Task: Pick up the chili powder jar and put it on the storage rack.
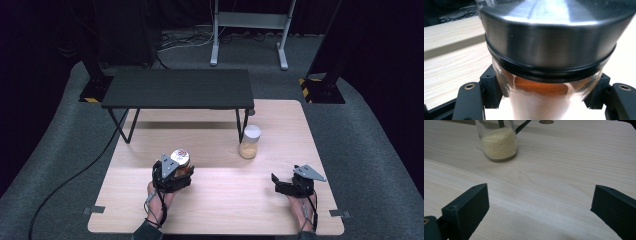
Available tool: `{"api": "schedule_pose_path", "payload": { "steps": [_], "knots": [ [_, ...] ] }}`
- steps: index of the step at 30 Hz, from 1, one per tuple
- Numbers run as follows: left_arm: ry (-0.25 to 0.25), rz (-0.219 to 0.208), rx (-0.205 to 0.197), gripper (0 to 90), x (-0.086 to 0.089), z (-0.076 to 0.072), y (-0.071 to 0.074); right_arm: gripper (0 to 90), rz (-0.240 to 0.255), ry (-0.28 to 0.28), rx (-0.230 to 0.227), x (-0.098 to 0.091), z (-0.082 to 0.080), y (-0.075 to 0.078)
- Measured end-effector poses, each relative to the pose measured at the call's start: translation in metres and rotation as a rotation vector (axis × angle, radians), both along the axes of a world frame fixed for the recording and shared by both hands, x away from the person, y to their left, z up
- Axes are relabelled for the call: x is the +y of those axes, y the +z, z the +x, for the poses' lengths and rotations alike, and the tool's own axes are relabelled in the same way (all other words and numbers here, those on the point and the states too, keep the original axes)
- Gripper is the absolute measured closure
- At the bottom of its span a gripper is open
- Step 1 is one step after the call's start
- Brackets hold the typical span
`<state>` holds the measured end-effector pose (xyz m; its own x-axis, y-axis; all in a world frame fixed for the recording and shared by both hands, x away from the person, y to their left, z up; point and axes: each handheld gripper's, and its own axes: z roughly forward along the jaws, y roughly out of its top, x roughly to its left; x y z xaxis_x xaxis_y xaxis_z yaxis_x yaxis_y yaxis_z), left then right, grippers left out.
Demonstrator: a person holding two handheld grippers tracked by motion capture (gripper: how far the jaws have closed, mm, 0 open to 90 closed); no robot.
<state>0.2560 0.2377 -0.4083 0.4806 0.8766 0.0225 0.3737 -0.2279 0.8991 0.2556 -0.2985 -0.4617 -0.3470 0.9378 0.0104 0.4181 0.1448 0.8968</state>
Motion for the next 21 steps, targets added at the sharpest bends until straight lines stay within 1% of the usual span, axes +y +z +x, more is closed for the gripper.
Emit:
{"api": "schedule_pose_path", "payload": {
  "steps": [12,21],
  "knots": [
    [-0.02,0.013,0.0,31.3,-0.002,0.013,0.007,0.0,0.006,-0.003,0.001,-0.001,0.0,0.0],
    [-0.022,0.016,0.002,31.3,-0.003,0.02,0.011,0.0,0.006,-0.001,0.0,-0.001,0.0,0.0]
  ]
}}
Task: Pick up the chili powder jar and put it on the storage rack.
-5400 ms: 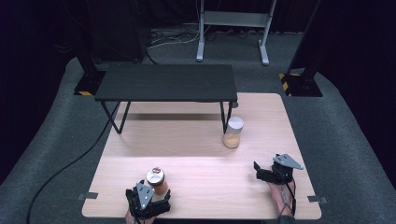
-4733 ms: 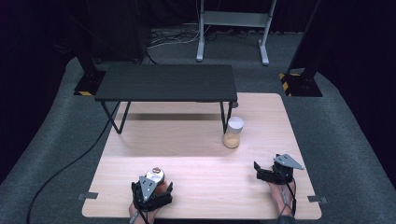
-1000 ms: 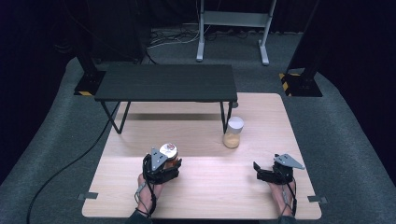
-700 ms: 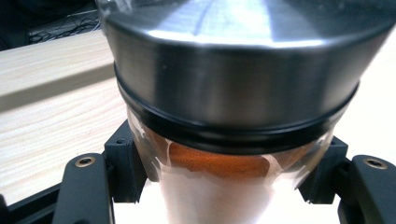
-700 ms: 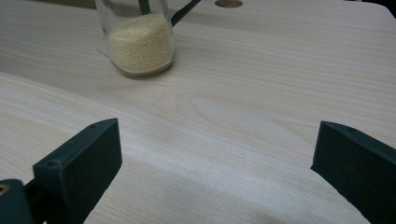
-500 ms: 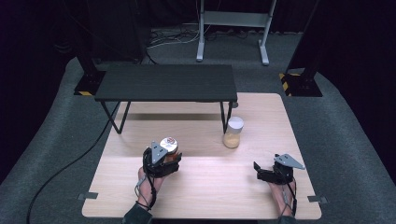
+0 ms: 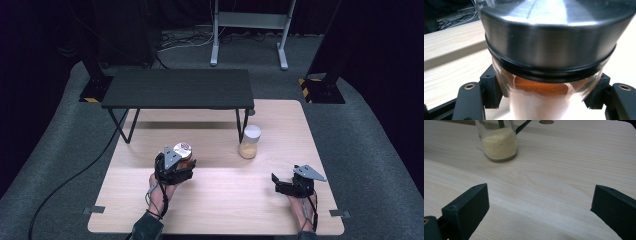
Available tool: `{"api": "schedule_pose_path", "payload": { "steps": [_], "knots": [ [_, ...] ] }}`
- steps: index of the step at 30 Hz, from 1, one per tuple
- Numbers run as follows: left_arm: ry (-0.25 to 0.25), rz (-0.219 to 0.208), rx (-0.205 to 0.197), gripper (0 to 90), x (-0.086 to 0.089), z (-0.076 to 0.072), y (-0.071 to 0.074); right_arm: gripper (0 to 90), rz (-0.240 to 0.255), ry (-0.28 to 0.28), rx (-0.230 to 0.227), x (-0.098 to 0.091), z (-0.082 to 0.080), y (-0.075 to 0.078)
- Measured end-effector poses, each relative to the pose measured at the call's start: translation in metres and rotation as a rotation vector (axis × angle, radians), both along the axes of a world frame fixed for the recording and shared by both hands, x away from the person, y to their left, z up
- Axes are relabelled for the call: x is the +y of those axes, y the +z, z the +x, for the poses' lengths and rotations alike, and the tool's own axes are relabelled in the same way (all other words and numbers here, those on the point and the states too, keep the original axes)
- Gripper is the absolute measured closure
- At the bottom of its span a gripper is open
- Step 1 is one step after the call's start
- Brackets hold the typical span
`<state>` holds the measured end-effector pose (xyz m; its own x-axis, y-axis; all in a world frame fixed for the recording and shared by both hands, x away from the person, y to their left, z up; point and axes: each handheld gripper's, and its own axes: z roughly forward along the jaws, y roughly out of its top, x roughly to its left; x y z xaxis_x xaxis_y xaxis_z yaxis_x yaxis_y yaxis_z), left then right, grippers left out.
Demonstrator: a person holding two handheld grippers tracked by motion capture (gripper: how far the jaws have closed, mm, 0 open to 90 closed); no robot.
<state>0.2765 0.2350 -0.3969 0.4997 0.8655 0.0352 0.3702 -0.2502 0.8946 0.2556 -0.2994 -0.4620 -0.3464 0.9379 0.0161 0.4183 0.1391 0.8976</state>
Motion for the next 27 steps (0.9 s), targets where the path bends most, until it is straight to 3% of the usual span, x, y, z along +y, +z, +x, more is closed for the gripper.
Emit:
{"api": "schedule_pose_path", "payload": {
  "steps": [27],
  "knots": [
    [-0.021,0.001,-0.004,31.3,0.0,0.018,0.013,0.0,0.012,-0.002,-0.005,-0.002,-0.001,-0.001]
  ]
}}
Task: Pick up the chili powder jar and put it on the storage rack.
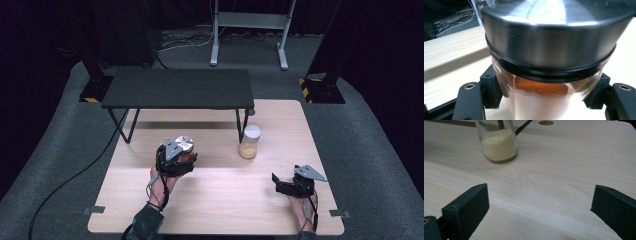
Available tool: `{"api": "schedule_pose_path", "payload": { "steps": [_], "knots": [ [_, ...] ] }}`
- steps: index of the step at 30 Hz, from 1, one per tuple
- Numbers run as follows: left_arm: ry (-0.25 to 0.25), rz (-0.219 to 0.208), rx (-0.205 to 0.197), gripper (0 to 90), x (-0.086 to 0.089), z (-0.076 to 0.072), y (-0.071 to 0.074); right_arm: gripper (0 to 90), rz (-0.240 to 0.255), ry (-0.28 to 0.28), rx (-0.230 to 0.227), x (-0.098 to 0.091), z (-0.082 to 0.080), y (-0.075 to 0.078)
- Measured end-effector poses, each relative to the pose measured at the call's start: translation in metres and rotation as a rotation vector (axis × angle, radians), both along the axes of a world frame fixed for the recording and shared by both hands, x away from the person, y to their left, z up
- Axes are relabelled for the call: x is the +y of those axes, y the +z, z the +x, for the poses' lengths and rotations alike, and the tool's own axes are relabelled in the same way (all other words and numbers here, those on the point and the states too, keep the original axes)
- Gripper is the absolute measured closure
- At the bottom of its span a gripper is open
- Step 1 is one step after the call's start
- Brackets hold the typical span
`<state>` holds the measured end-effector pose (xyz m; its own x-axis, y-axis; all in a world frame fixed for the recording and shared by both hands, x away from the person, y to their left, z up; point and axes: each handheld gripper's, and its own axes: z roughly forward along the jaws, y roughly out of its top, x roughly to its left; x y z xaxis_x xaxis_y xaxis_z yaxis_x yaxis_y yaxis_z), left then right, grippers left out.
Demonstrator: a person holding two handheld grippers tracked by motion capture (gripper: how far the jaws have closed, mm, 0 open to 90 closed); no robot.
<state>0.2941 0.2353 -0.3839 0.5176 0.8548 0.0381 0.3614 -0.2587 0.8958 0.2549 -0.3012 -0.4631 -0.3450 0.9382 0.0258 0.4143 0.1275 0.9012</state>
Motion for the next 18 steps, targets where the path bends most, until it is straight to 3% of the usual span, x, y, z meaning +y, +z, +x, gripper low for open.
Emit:
{"api": "schedule_pose_path", "payload": {
  "steps": [18],
  "knots": [
    [-0.005,-0.008,-0.004,31.3,0.0034,0.008,0.0099,0.0,0.007,0.0,0.0,-0.0013,0.0,-0.0003]
  ]
}}
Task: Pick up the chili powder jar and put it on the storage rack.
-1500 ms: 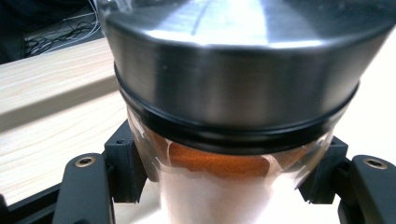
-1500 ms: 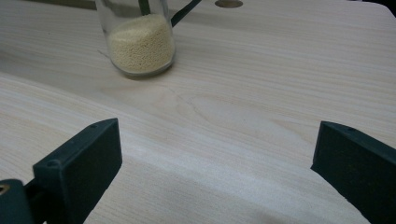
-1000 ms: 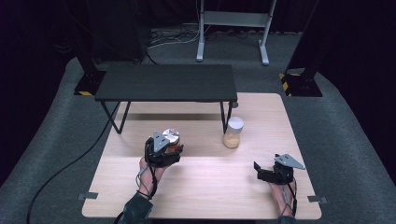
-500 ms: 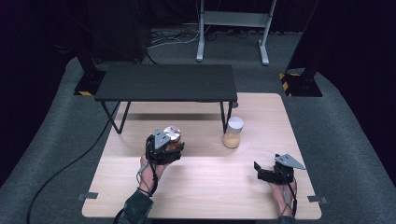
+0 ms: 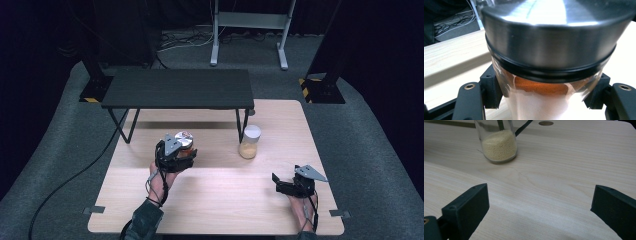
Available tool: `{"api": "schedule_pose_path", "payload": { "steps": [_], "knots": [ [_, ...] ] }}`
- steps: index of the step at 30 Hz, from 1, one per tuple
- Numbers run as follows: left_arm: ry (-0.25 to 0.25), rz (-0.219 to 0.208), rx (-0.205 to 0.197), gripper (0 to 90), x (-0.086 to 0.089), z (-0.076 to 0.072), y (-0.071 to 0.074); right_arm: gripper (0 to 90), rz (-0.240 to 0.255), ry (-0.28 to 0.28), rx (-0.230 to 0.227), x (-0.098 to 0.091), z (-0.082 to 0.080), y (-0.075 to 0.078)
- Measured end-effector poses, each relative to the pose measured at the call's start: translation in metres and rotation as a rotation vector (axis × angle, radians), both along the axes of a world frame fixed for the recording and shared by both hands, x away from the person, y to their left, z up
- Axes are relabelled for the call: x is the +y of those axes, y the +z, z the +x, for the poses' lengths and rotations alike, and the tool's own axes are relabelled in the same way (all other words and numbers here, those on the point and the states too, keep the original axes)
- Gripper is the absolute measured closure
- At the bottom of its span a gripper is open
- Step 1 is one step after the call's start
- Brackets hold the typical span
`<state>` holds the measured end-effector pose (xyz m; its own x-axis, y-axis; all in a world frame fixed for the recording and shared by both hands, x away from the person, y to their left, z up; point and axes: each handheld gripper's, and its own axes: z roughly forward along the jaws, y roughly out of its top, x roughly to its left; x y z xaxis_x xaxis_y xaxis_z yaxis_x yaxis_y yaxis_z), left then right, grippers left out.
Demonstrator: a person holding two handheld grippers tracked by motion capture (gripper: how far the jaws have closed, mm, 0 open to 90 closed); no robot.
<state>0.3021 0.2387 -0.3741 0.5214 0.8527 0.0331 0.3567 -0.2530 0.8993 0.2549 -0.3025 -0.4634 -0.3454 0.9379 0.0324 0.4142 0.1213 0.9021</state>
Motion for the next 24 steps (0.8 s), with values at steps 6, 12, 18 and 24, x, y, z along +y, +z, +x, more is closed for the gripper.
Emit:
{"api": "schedule_pose_path", "payload": {
  "steps": [6,12,18,24],
  "knots": [
    [0.003,-0.008,0.002,31.3,0.003,0.003,0.001,0.1,0.001,0.001,0.002,0.0,0.0,0.0],
    [-0.001,-0.009,0.009,31.3,0.006,0.009,0.004,0.1,0.0,-0.002,0.001,0.0,0.0,0.0],
    [0.003,-0.014,0.005,31.3,0.008,0.012,0.007,0.1,0.0,0.0,0.002,0.0,0.0,0.0],
    [-0.007,-0.01,0.005,31.3,0.009,0.014,0.01,0.1,0.0,-0.004,0.0,0.0,0.0,0.0]
  ]
}}
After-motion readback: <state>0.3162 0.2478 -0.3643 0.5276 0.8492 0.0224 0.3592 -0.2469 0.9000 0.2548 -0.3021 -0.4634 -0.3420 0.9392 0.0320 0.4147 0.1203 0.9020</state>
